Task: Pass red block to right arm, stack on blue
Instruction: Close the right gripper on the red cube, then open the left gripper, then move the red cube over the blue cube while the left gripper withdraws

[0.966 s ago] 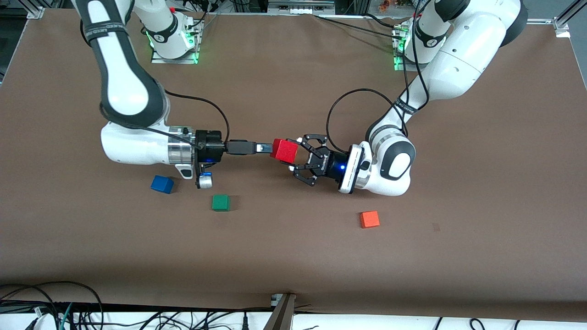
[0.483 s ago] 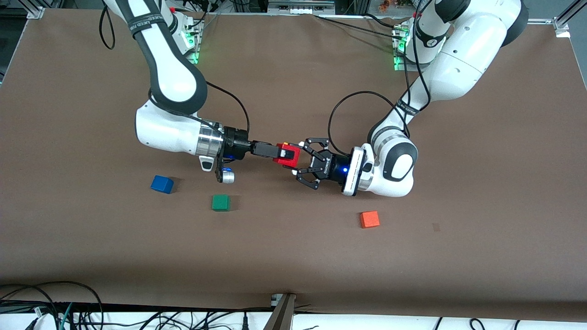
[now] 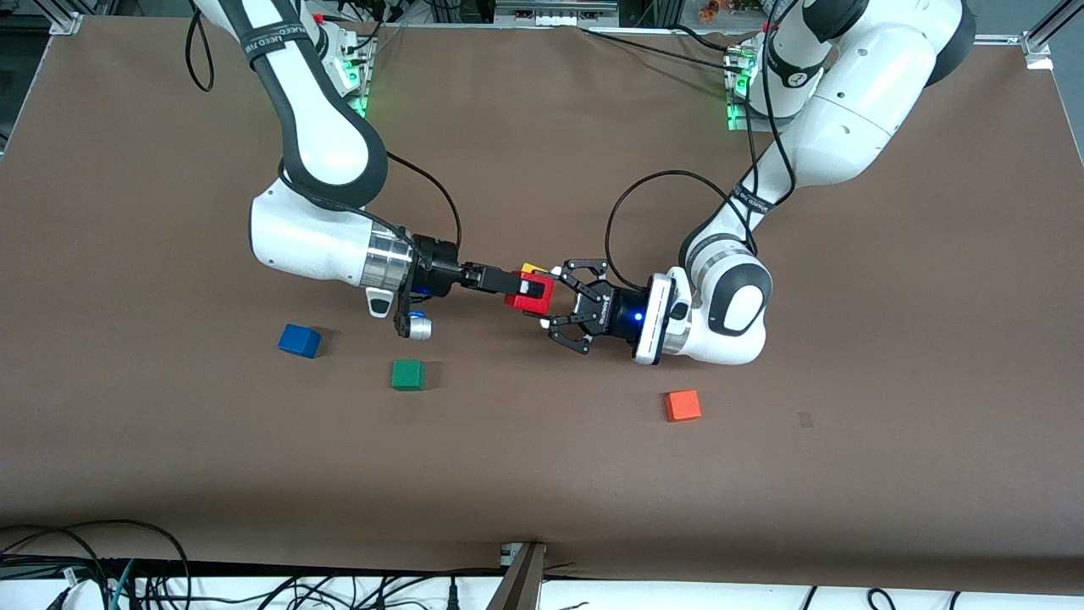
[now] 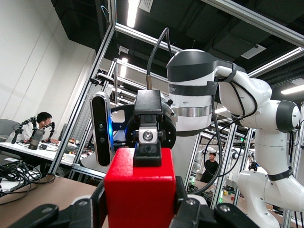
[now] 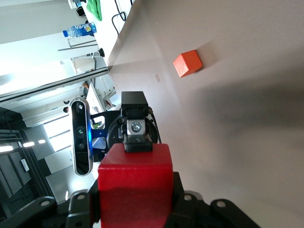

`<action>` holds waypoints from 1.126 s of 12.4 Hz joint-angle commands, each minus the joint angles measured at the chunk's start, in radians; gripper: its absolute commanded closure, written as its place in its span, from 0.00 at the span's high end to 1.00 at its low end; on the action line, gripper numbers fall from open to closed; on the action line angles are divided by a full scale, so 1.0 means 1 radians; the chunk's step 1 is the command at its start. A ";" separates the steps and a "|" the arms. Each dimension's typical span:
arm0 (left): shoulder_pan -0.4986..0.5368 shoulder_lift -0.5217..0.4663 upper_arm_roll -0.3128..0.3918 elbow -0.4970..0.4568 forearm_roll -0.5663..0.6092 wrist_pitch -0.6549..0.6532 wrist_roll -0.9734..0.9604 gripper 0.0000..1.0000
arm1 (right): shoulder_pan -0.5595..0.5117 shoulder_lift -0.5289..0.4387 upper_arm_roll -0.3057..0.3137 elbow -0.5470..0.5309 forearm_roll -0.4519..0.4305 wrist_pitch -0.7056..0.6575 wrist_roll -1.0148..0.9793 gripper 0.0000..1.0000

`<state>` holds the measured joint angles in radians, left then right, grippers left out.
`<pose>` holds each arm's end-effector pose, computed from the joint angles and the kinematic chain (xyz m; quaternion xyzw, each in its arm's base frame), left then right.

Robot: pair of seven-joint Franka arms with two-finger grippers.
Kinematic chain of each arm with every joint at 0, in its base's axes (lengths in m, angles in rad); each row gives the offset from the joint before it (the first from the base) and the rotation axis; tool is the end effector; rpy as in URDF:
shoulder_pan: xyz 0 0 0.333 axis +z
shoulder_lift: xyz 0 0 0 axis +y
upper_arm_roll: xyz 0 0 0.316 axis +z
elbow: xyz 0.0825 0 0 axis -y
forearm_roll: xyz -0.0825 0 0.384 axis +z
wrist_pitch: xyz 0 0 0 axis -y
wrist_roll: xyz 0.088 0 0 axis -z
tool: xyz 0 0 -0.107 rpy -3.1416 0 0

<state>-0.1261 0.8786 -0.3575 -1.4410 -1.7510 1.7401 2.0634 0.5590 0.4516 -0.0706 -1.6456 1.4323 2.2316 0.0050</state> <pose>0.6386 -0.3607 0.2618 0.4648 -0.3775 0.4378 0.6707 0.6009 0.3610 0.3879 -0.8270 0.1704 0.0770 0.5301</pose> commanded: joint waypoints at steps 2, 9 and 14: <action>0.009 0.008 0.005 0.013 -0.013 -0.023 0.038 1.00 | -0.008 -0.016 -0.014 0.004 -0.044 0.013 0.043 0.00; 0.216 -0.027 0.000 0.036 0.272 -0.027 -0.173 1.00 | -0.020 -0.011 -0.188 0.033 -0.905 -0.111 0.015 0.00; 0.364 -0.147 0.009 0.071 0.598 -0.025 -0.431 1.00 | -0.134 0.062 -0.227 -0.011 -1.229 -0.224 -0.076 0.00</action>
<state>0.2012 0.8021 -0.3480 -1.3686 -1.2512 1.7103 1.7242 0.4294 0.4915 -0.2916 -1.6384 0.2941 2.0187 -0.0663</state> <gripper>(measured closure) 0.000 0.445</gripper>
